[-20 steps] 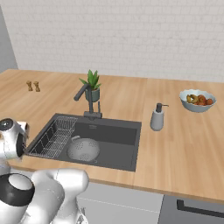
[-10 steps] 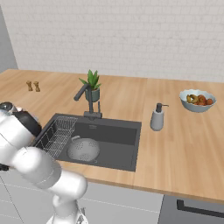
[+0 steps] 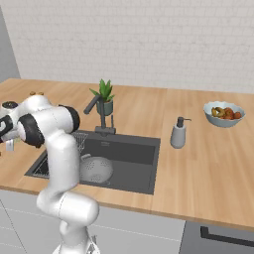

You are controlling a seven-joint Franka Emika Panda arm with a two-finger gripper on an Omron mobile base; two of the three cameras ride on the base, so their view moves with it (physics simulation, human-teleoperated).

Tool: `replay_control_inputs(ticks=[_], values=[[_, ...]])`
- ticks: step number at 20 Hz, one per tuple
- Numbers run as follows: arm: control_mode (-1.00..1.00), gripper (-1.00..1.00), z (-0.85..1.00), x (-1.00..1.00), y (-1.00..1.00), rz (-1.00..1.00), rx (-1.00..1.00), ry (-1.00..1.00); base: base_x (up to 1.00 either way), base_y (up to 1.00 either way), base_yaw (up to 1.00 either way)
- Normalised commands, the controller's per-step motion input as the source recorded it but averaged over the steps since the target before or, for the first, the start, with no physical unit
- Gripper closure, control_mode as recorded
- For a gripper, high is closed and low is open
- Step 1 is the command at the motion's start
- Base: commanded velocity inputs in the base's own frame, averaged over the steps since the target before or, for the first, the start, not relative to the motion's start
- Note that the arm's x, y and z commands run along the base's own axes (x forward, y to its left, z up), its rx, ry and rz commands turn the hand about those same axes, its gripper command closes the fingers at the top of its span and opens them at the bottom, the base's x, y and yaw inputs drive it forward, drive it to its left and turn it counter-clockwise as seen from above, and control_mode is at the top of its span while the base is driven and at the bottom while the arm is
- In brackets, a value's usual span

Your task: Put the colander in the sink, put the tangerine in the colander, and turn on the sink faucet and pour water over the colander.

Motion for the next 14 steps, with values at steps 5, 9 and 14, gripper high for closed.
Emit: replay_control_inputs(ticks=[5, 9, 14], values=[[-1.0, -1.0, 0.0, 0.0, 0.63, 0.15, -0.15, 0.06, 0.0, 0.0, 0.0], [-1.0, -1.0, -0.01, -0.03, 0.44, 0.09, -0.18, 0.0, 0.0, 0.0, 0.0], [-1.0, -1.0, -0.16, 0.0, 0.2, 0.07, -0.17, 0.0, 0.0, 0.0, 0.0]])
